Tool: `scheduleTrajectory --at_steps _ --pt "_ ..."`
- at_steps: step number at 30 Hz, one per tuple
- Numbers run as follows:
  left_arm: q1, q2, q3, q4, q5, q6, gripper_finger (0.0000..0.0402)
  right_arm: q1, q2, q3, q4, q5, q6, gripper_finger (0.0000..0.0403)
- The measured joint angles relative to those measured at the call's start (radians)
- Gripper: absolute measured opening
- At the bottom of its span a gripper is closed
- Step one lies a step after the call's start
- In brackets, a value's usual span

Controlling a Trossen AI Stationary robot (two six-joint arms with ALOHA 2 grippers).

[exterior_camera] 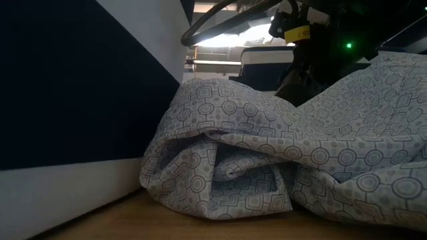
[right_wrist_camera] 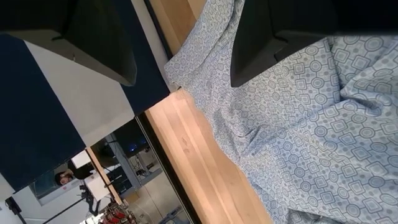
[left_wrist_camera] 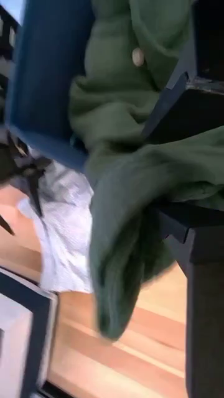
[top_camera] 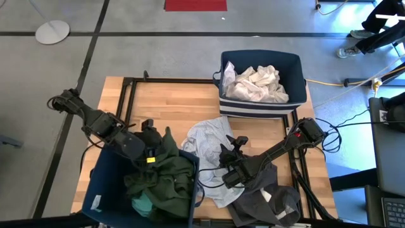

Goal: Sort clothes
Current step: Put the dark green polo shirt into the bottom laundry bin

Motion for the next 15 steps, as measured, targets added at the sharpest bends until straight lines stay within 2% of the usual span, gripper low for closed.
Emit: scheduleTrajectory --at_steps 5,8,13,15 --pt "0.000 0.004 0.000 0.010 0.002 0.055 0.0135 0.000 0.000 0.000 0.000 0.000 0.000 0.0262" --pt "0.000 0.014 0.000 -0.009 0.001 0.084 0.0101 0.000 0.000 0.000 0.000 0.000 0.000 0.0262" --pt "-0.019 0.017 0.000 -0.004 0.023 0.100 0.0022 0.000 0.000 0.000 0.000 0.000 0.000 0.0262" --pt "-0.039 0.017 0.000 -0.004 0.060 0.072 0.0009 0.000 0.000 0.000 0.000 0.000 0.000 0.0262"
